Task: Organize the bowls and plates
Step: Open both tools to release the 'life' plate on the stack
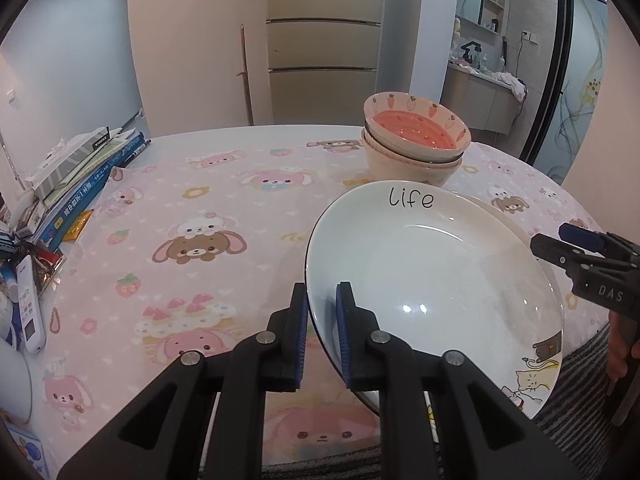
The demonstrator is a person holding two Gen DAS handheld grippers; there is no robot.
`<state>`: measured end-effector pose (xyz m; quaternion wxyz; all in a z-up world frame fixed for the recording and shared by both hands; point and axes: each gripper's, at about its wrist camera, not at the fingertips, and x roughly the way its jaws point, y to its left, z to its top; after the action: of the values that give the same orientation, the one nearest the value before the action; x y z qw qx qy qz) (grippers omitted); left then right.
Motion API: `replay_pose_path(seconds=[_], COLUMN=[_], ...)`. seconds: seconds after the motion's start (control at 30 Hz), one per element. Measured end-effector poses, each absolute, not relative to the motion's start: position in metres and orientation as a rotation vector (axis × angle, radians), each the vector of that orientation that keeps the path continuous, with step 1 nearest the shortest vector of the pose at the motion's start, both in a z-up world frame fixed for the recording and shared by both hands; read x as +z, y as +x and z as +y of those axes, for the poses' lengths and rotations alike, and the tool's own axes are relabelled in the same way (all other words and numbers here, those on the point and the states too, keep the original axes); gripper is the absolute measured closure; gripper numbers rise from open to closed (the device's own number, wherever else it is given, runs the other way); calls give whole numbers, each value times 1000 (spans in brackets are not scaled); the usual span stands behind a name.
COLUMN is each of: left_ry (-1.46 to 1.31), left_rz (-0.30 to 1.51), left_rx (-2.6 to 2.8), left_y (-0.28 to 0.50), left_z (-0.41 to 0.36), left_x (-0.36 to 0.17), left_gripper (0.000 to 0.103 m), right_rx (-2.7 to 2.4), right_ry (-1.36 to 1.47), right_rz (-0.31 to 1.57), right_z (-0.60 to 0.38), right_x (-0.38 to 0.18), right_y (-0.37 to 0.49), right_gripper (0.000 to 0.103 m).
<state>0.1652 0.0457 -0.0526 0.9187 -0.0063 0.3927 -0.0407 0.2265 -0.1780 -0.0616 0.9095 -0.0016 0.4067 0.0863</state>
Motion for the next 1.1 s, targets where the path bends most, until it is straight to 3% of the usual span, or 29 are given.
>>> replay_pose_path(seconds=[0.2,0.43,1.1], left_ry=[-14,-6,25], left_rz=[809,812,867], left_rx=[-88,-94,-161], left_y=[165,166,172], left_z=[44,42,24], left_x=[-53,-55,-71], left_gripper=[90,88,76], right_rx=[228,220,111], right_ry=[59,81,-12], right_rz=[958,978,946], right_z=[-185,-189,-203], right_x=[-83,-87,-76], right_y=[240,243,236], right_gripper=[29,23,20])
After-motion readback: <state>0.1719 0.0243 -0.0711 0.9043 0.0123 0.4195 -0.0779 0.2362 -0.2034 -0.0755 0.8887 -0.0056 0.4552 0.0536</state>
